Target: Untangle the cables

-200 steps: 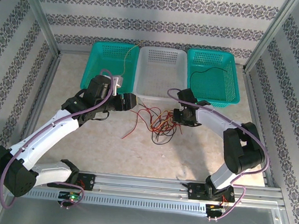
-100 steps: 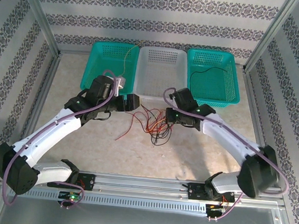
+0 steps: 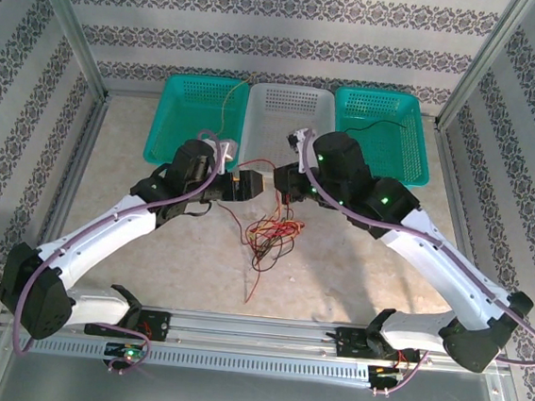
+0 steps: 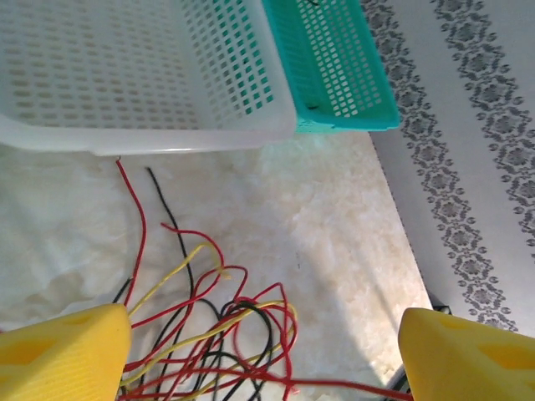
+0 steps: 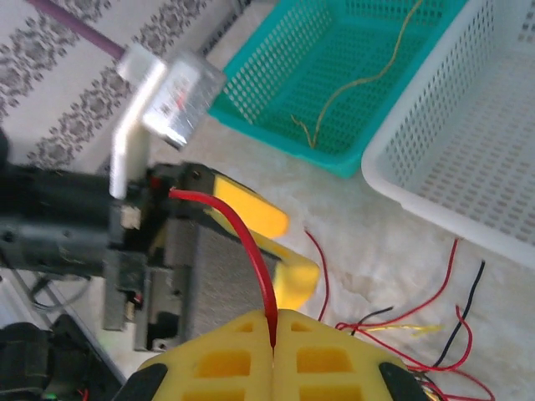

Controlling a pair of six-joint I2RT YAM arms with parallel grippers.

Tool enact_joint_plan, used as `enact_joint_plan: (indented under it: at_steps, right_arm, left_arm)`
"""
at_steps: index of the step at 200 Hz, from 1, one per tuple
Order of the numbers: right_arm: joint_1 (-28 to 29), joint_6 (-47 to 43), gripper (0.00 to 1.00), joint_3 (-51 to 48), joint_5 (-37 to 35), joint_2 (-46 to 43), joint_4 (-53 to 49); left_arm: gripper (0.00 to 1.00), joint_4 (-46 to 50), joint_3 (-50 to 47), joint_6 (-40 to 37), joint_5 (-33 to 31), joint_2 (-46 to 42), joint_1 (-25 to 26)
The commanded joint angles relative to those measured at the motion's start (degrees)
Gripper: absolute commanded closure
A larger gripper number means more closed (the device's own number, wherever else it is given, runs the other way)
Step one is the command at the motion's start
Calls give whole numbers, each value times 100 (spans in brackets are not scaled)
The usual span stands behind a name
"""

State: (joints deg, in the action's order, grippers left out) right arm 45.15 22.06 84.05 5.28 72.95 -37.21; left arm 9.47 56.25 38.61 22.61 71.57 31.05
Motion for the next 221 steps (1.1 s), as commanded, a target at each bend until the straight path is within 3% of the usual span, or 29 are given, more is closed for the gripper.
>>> enact_joint_plan:
  at_steps: [1, 45, 105, 138, 189, 221]
  right_arm:
    - [37, -86, 100, 595, -256, -130, 62]
    - [-14, 9, 100, 1537, -290, -106, 167]
    - [-202, 186, 100, 2521, -175, 117, 591]
    - [-641, 254, 100, 3101, -174, 442, 580]
    - [-1652, 528, 100, 4690, 251, 1514, 102]
    - [-2127, 669, 100, 5895, 582, 2527, -296]
  left_arm:
    - [19, -945, -244, 171, 456, -248, 59]
    - [13, -2660, -812, 520, 1078, -642, 101]
    - [10, -2889, -566, 386, 1205, -333, 233]
    - [16, -2205, -458, 167, 632, -290, 243]
    - [17, -1816, -692, 146, 350, -573, 238]
    - [16, -775, -775, 160, -994, -862, 235]
